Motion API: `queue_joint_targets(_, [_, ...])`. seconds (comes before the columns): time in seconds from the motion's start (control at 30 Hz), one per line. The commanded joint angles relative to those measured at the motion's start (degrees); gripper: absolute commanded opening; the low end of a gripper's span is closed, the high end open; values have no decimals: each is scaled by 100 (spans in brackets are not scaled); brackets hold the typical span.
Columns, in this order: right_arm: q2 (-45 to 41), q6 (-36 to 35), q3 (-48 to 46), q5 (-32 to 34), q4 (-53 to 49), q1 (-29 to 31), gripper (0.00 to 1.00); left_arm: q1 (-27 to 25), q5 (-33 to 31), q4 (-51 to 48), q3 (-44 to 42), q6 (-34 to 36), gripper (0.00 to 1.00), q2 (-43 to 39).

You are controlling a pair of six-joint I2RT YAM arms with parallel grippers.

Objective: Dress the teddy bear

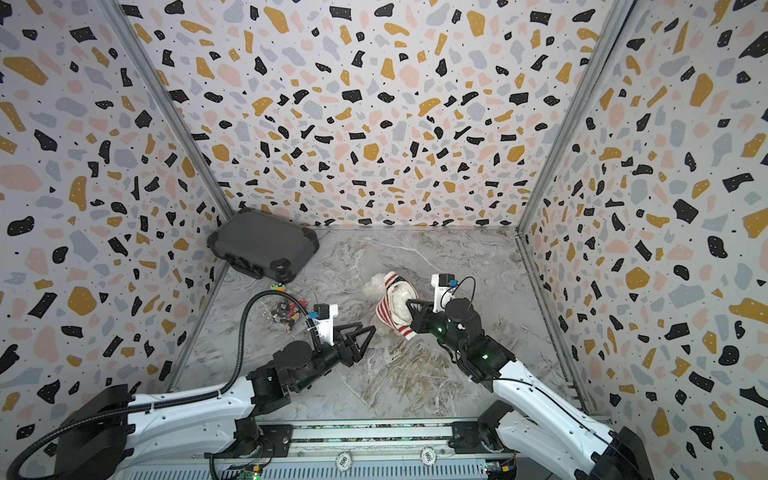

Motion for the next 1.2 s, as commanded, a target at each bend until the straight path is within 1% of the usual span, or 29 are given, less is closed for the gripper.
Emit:
queue_joint_targets(0.0, [-420,768,-164,347,280,-162,0,-61,137,1073,61,-70,59,690])
queue_joint_targets(0.1, [-679,1042,-389,485,188,-247,0,-60,294,1806,227,-289,54,1497])
queue_joint_targets(0.2, [-762,1156,-448,528,41,-251,0,-63,589,2644,412,-561,52,2223])
queue_joint_targets(0.27, [-794,1181,-487,522,13,-249,0,-69,754,3077,522,-701,51,2569])
queue_joint_targets(0.43, [-831,1167,-536,528,25,-243,0,-163,723,3248,738,-782,52,2925])
queue_joint_targets(0.53, [-848,1162,-569,524,50,-243,0,-166,732,3461,809,-1107,54,3199])
queue_joint_targets(0.63, [-852,1202,-645,525,107,-245,0,-166,789,3787,935,-1352,52,3529])
queue_joint_targets(0.7, [-844,1229,-671,484,133,-250,0,-172,832,4038,1004,-1504,48,3742])
queue_joint_targets(0.77, [-844,1244,-698,463,148,-248,0,-168,873,4140,1055,-1580,41,3865])
queue_joint_targets(0.9, [-858,1255,-755,467,202,-252,0,-191,888,4038,1118,-1603,25,3977])
queue_joint_targets(1.17, [-854,1334,-806,422,235,-243,0,-336,947,3807,1430,-1611,3,4141])
